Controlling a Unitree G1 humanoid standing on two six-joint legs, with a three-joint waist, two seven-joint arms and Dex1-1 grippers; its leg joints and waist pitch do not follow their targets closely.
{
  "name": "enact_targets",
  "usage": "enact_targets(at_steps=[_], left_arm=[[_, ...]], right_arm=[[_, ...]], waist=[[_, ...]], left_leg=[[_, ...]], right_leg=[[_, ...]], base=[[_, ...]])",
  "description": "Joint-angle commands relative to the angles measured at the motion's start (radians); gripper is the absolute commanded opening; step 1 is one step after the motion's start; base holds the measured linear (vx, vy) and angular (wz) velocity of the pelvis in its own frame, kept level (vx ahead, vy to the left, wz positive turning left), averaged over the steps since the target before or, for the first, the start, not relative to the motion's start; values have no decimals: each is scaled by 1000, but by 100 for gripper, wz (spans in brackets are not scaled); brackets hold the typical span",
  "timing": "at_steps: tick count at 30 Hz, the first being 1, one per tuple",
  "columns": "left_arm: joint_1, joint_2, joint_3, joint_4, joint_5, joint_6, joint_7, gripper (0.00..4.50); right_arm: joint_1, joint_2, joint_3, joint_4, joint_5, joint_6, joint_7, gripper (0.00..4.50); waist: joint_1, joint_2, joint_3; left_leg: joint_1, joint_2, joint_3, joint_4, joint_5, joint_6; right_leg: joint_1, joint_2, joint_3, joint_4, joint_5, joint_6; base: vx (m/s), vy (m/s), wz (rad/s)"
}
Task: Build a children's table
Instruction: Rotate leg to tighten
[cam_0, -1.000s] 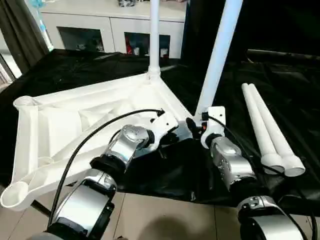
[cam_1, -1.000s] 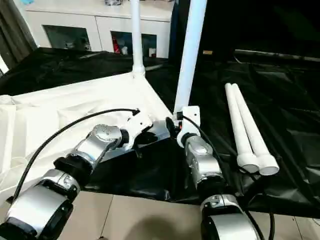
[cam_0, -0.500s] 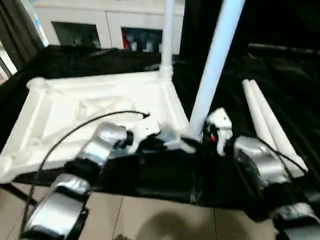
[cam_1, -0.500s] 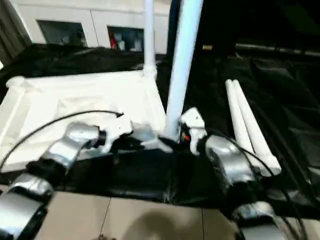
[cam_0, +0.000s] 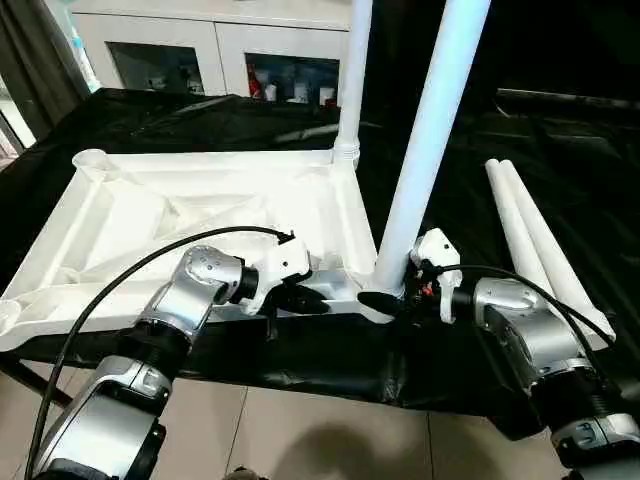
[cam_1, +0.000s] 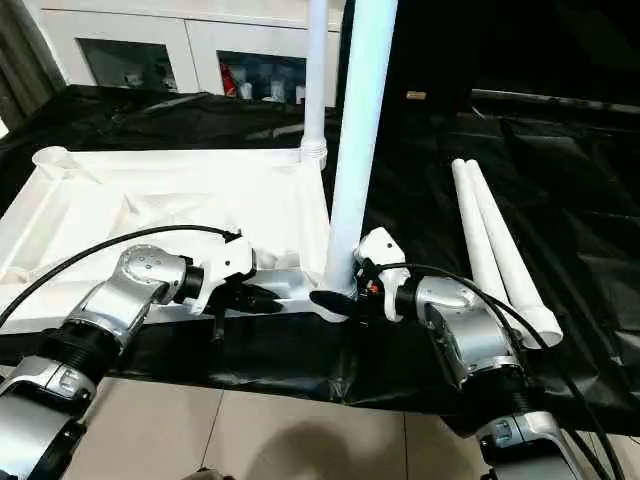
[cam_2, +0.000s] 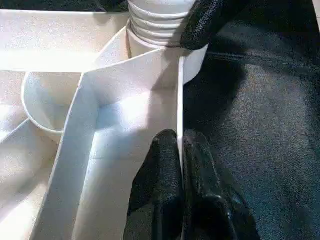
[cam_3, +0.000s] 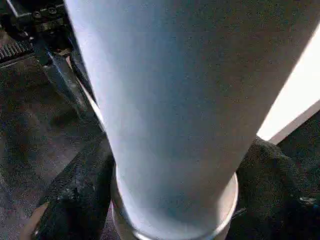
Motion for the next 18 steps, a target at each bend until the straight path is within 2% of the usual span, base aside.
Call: enact_targets(at_steps=[1, 6, 9, 12, 14, 15, 17, 18], left_arm=[[15, -11, -8, -18, -25, 3, -22, 0], [25, -7, -9, -27, -23, 10, -22, 0], [29, -6, -9, -35, -24, 15, -22, 0], [23, -17, -4, -20, -9, 25, 30, 0], [-7, -59, 13, 44, 23, 43, 167, 0], [-9, -63, 15, 49, 24, 45, 176, 0], [-27, -93, 29, 85, 33, 58, 262, 0], [-49, -129, 38, 124, 43, 76, 348, 0]], right_arm=[[11, -1, 8, -26, -1, 13, 11, 326], [18, -1, 12, -20, -8, 11, -6, 284], [20, 4, 9, -15, -11, 11, -20, 274], [21, 35, -18, 27, -26, -3, -107, 272], [19, 92, -62, 89, -37, -22, -258, 272], [18, 97, -66, 94, -38, -24, -271, 272], [14, 138, -99, 129, -37, -25, -381, 272], [5, 186, -133, 165, -36, -22, -506, 272]], waist=[[2, -15, -68], [3, -17, -67], [2, -16, -68], [-1, -17, -67], [-9, -20, -63], [-11, -20, -60], [-12, -23, -57], [-16, -22, -49]], left_leg=[[16, 28, -11, -56, -105, 86], [16, 29, -11, -56, -111, 89], [16, 29, -11, -55, -105, 88], [16, 28, -11, -56, -111, 82], [16, 27, -12, -59, -136, 63], [20, 25, -13, -62, -164, 43], [23, 25, -14, -64, -203, 26], [28, 24, -13, -69, -241, 13]], right_leg=[[57, -56, 45, -57, -15, -248], [56, -57, 45, -58, -28, -248], [56, -56, 45, -57, -24, -247], [55, -57, 46, -58, -34, -244], [52, -57, 47, -64, -77, -238], [50, -59, 48, -72, -136, -227], [49, -59, 49, -80, -219, -203], [41, -59, 51, -90, -292, -187]], base=[[0, 0, 0], [0, 0, 0], [0, 0, 0], [0, 0, 0], [0, 0, 0], [0, 0, 0], [0, 0, 0], [0, 0, 0]])
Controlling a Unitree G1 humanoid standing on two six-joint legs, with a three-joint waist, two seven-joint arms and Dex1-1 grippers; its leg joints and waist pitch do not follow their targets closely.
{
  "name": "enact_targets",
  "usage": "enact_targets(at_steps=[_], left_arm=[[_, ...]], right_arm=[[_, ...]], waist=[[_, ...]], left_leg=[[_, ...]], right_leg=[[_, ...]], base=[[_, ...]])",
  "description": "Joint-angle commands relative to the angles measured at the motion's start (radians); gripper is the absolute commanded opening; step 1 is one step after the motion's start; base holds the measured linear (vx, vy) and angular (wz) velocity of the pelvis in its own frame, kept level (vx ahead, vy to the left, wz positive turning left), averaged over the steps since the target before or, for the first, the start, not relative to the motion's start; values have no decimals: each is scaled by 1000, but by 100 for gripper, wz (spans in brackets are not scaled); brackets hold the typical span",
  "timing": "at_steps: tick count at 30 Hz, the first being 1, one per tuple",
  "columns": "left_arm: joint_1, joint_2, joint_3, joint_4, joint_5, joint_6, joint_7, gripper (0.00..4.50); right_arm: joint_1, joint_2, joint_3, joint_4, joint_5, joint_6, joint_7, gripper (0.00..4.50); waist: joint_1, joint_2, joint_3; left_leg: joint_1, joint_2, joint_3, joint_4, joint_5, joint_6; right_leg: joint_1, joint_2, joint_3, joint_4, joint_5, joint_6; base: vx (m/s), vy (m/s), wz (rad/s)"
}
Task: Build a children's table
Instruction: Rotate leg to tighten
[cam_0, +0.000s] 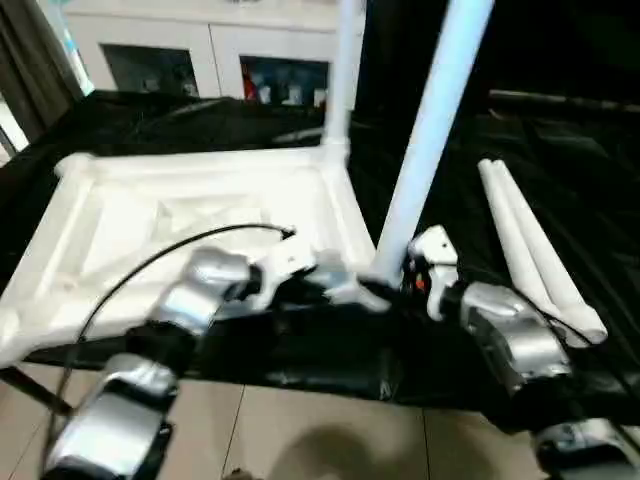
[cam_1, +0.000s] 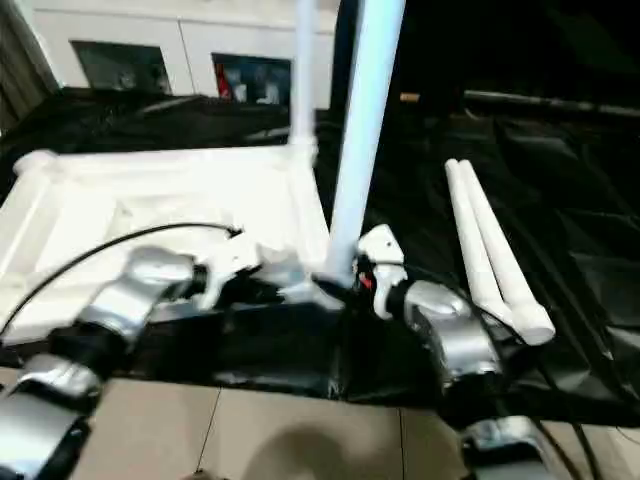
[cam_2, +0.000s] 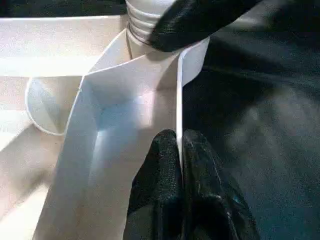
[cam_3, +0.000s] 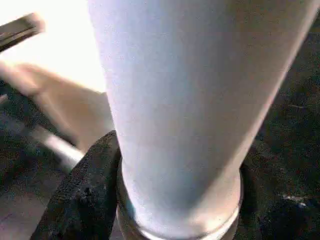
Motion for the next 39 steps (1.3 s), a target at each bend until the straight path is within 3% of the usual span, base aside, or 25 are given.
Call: enact_targets(at_steps=[1, 4, 5, 10, 12, 13, 18, 22, 25, 29, 30, 32, 35, 39], left_arm=[[-26, -73, 38, 87, 8, 42, 217, 0], [-45, -121, 44, 116, 8, 60, 290, 0], [-51, -142, 41, 124, 8, 64, 302, 0], [-70, -184, 19, 148, 25, 46, 303, 0], [-76, -177, 20, 161, 28, 35, 304, 0], [-78, -171, 21, 170, 29, 28, 306, 0], [-55, -94, 13, 148, 37, -11, 238, 0], [-36, -42, 5, 126, 33, -55, 148, 0], [-11, 11, -5, 80, 3, -96, 5, 0], [5, 44, -26, 45, -10, -119, -93, 0], [12, 53, -32, 31, -17, -117, -127, 0], [38, 79, -43, -31, -51, -90, -237, 0], [49, 90, -47, -61, -61, -75, -271, 0], [58, 99, -53, -79, -61, -75, -289, 0]], right_arm=[[-6, 71, -59, 93, -14, 27, -246, 272], [-25, 120, -78, 128, -13, 30, -351, 272], [-38, 140, -75, 145, -19, 24, -382, 272], [-91, 191, -45, 215, -58, -35, -414, 272], [-102, 196, -55, 229, -54, -61, -404, 341], [-108, 198, -63, 234, -51, -76, -399, 341], [-97, 125, -61, 169, -13, -97, -227, 385], [-70, 46, -20, 101, -10, -63, -62, 415], [-23, -56, 38, 9, -2, -19, 133, 415], [-2, -112, 62, -39, 4, 6, 237, 415], [3, -128, 72, -50, 0, 6, 259, 415], [16, -165, 90, -95, 3, 31, 321, 415], [20, -178, 95, -119, 12, 49, 346, 415], [26, -182, 104, -143, 18, 66, 379, 415]], waist=[[-8, -11, -48], [-5, -14, -49], [-2, -9, -50], [-8, -6, -51], [-7, -7, -52], [-7, -7, -52], [-2, -15, -52], [-3, -17, -56], [1, -14, -60], [7, -14, -72], [8, -9, -72], [10, -7, -70], [11, -7, -68], [15, -7, -62]], left_leg=[[20, 26, -19, -78, -283, -8], [24, 25, -21, -78, -291, -14], [30, 24, -21, -79, -296, -11], [24, 24, -24, -86, -308, -6], [23, 25, -24, -87, -301, 1], [23, 24, -23, -86, -302, 6], [18, 24, -22, -85, -277, 32], [11, 24, -22, -83, -214, 51], [9, 26, -19, -76, -158, 76], [3, 25, -15, -62, -63, 115], [4, 27, -13, -59, -46, 128], [6, 31, -12, -58, -58, 135], [8, 33, -11, -59, -85, 128], [12, 36, -11, -66, -159, 82]], right_leg=[[29, -60, 44, -103, -373, -168], [29, -62, 46, -110, -401, -146], [27, -61, 47, -113, -398, -143], [35, -60, 43, -115, -366, -142], [37, -60, 45, -111, -330, -149], [36, -60, 45, -111, -323, -154], [46, -62, 44, -111, -318, -150], [52, -60, 42, -104, -269, -158], [53, -57, 44, -90, -153, -192], [58, -50, 41, -60, 65, -250], [53, -49, 41, -56, 112, -268], [51, -51, 40, -55, 107, -287], [50, -52, 40, -57, 73, -290], [45, -55, 43, -70, -50, -267]], base=[[0, 0, 0], [0, 0, 0], [0, 0, 0], [0, 0, 0], [0, 0, 0], [0, 0, 0], [0, 0, 0], [0, 0, 0], [0, 0, 0], [0, 0, 0], [0, 0, 0], [0, 0, 0], [0, 0, 0], [0, 0, 0]])
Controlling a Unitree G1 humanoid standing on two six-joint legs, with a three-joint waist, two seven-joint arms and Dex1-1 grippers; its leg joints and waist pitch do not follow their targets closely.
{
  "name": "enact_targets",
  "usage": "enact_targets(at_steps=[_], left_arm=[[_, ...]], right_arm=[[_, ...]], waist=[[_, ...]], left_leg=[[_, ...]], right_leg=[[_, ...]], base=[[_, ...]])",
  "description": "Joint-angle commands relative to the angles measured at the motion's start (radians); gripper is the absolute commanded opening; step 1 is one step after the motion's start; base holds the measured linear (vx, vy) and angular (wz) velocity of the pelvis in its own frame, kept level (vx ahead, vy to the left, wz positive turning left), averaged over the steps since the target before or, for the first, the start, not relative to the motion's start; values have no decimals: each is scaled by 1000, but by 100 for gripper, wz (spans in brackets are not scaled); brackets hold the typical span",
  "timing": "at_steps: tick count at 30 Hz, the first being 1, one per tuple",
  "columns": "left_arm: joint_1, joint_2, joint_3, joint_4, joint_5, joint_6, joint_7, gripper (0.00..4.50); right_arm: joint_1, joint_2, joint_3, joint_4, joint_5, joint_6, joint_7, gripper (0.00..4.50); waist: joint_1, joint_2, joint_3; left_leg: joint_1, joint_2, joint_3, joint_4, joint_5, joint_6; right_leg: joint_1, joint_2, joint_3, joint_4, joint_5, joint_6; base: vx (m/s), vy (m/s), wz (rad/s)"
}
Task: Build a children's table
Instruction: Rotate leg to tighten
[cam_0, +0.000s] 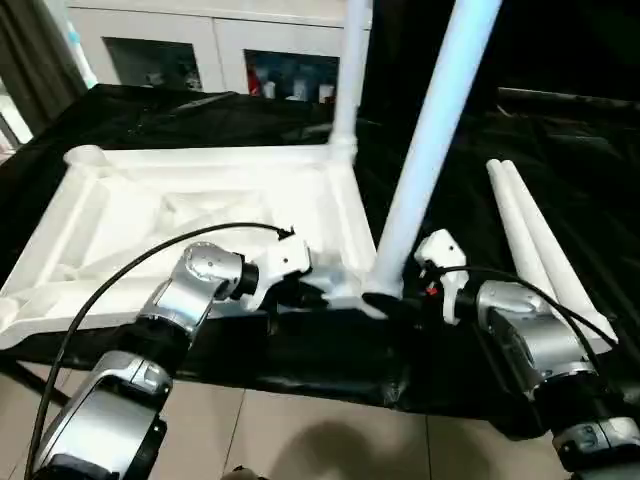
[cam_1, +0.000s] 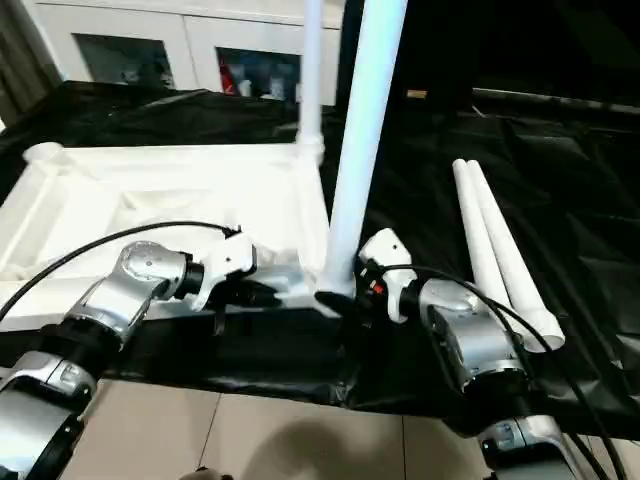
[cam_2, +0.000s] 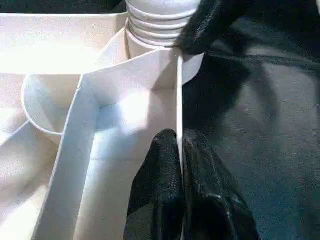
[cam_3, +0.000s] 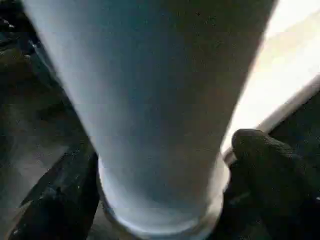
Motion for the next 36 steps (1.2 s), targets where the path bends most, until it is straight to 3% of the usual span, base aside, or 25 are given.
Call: enact_targets(at_steps=[1, 5, 6, 10, 20, 23, 26, 31, 34, 36], left_arm=[[17, -10, -29, -6, -16, 3, -42, 0], [24, -10, -24, -22, -19, 14, -46, 0], [27, -8, -24, -31, -19, 21, -45, 0], [32, -7, -23, -42, -20, 30, -46, 0], [33, -18, -15, -40, -14, 49, -18, 0], [10, -51, -3, 14, 15, 55, 98, 0], [-37, -127, 21, 114, 47, 83, 291, 0], [-88, -241, 31, 179, 64, 149, 469, 0], [-99, -280, 16, 194, 76, 143, 495, 0], [-106, -295, 10, 206, 83, 134, 504, 0]], right_arm=[[3, -12, 1, -29, 5, 14, 9, 415], [8, -14, 11, -35, -2, 23, 23, 415], [10, -16, 13, -37, -1, 29, 27, 389], [11, -16, 10, -43, 6, 39, 29, 369], [21, 19, -20, -16, 6, 43, -47, 286], [11, 67, -56, 43, -11, 27, -180, 280], [5, 169, -108, 123, -27, 32, -425, 278], [-37, 316, -178, 209, -29, 60, -745, 277], [-69, 345, -153, 258, -60, 36, -782, 277], [-89, 358, -153, 285, -70, 19, -799, 277]], waist=[[-1, -7, -61], [-2, -10, -62], [-2, -9, -64], [-1, -8, -67], [-4, -8, -66], [-12, -8, -63], [-22, -7, -57], [-27, -4, -46], [-30, 0, -47], [-30, -2, -47]], left_leg=[[21, 36, -12, -63, -166, 63], [20, 35, -14, -64, -163, 46], [19, 35, -14, -63, -152, 48], [18, 33, -13, -58, -114, 68], [18, 32, -13, -59, -126, 62], [19, 31, -15, -61, -154, 44], [25, 29, -16, -68, -213, 4], [43, 26, -24, -81, -339, -35], [47, 27, -28, -83, -370, -38], [42, 25, -29, -85, -368, -34]], right_leg=[[52, -57, 43, -62, -79, -259], [52, -59, 45, -64, -97, -241], [52, -58, 45, -62, -81, -242], [53, -56, 44, -54, -16, -254], [53, -57, 44, -56, -36, -254], [50, -59, 44, -63, -85, -248], [44, -59, 45, -77, -200, -223], [35, -63, 45, -108, -427, -153], [32, -63, 45, -117, -456, -131], [36, -61, 45, -115, -435, -130]], base=[[0, 0, 0], [0, 0, 0], [0, 0, 0], [0, 0, 0], [0, 0, 0], [0, 0, 0], [0, 0, 0], [0, 0, 0], [0, 0, 0], [0, 0, 0]])
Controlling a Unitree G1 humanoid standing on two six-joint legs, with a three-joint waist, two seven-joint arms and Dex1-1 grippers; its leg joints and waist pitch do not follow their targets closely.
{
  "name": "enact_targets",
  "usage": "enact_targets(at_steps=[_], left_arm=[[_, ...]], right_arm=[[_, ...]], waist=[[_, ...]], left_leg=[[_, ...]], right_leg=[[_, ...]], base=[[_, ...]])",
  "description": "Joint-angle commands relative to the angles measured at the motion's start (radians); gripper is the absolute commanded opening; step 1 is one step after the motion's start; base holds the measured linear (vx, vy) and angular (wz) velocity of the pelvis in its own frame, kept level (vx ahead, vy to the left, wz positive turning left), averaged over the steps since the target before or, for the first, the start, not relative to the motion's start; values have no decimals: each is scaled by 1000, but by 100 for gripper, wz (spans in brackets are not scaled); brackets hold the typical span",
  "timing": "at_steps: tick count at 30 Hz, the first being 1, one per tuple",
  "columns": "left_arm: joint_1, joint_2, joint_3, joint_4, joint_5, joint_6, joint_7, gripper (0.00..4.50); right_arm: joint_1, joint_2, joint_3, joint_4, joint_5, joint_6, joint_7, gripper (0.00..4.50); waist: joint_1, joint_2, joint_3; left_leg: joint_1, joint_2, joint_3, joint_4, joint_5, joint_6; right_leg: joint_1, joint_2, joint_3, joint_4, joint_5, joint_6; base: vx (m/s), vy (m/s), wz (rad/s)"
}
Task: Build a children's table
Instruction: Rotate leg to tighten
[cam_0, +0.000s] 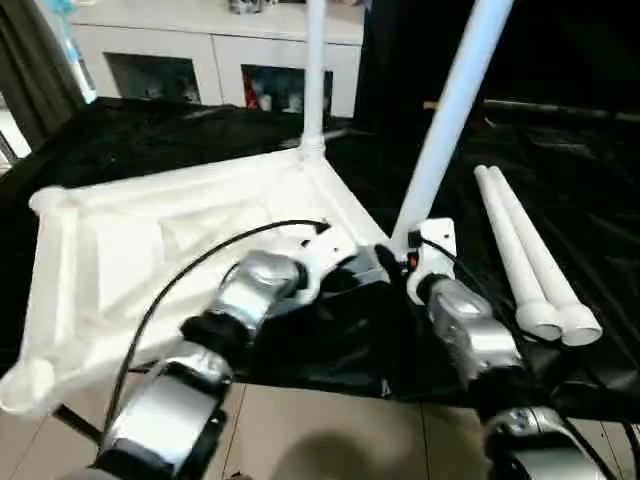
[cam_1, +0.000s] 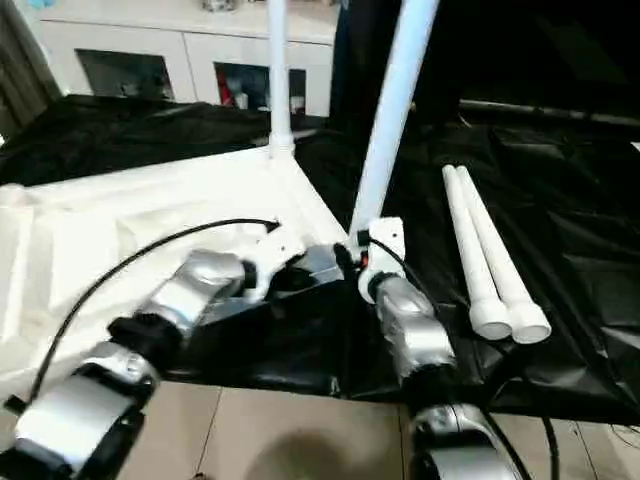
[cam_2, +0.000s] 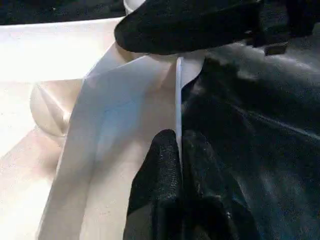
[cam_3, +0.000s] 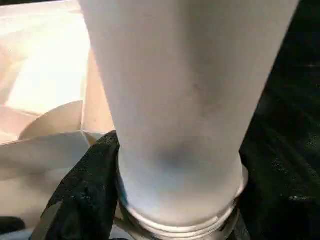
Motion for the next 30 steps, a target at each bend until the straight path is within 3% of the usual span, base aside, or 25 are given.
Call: enact_targets(at_steps=[1, 4, 5, 10, 11, 16, 17, 20, 22, 26, 30], left_arm=[[-5, -48, -12, 34, 3, -14, 25, 0], [-8, -25, -12, 45, 11, -30, 16, 0], [-8, -16, -13, 48, 13, -38, 16, 0], [-1, 33, -10, 41, 8, -86, -39, 0], [2, 46, -10, 37, 6, -90, -56, 0], [29, 110, -12, 0, -16, -150, -180, 0], [37, 121, -13, -12, -26, -166, -214, 0], [59, 161, -25, -52, -47, -187, -322, 0], [68, 177, -30, -70, -57, -185, -363, 0], [91, 208, -32, -129, -96, -171, -473, 0], [102, 216, -33, -153, -105, -164, -500, 0]], right_arm=[[3, 42, 35, 71, -17, 13, -5, 277], [-9, 27, 36, 73, -22, -26, 20, 277], [-11, 23, 32, 70, -19, -34, 30, 332], [-1, -25, 47, 6, 12, -42, 187, 363], [4, -43, 54, -16, 19, -32, 229, 388], [54, -177, 119, -134, 25, -10, 454, 396], [64, -204, 135, -153, 21, -13, 495, 396], [101, -284, 176, -215, 13, -19, 629, 396], [111, -306, 181, -236, 21, -11, 673, 396], [125, -342, 185, -282, 46, 14, 748, 396], [125, -343, 186, -288, 60, 18, 759, 396]], waist=[[-8, 1, -47], [-7, -2, -47], [-8, -2, -47], [-5, -7, -48], [-4, -7, -48], [3, -11, -56], [6, -6, -58], [7, -6, -68], [13, -6, -72], [15, -4, -70], [14, -2, -62]], left_leg=[[18, 29, -28, -84, -366, -29], [16, 29, -28, -85, -366, -20], [15, 29, -28, -85, -364, -17], [12, 30, -26, -86, -341, 3], [11, 29, -26, -85, -332, 7], [-1, 31, -22, -78, -223, 41], [-1, 31, -21, -76, -209, 46], [-7, 31, -19, -63, -105, 81], [-10, 29, -14, -52, -47, 124], [-8, 36, -13, -52, -62, 136], [-4, 40, -11, -59, -142, 97]], right_leg=[[13, -60, 41, -109, -427, -136], [15, -60, 42, -109, -419, -137], [15, -60, 42, -108, -416, -138], [19, -60, 43, -107, -398, -141], [20, -60, 43, -106, -388, -141], [36, -59, 43, -87, -234, -179], [36, -59, 43, -84, -205, -187], [41, -53, 41, -57, 2, -241], [41, -49, 40, -41, 142, -275], [38, -51, 37, -39, 122, -301], [31, -54, 39, -53, -16, -291]], base=[[0, 0, 0], [0, 0, 0], [0, 0, 0], [0, 0, 0], [0, 0, 0], [0, 0, 0], [0, 0, 0], [0, 0, 0], [0, 0, 0], [0, 0, 0], [0, 0, 0]])
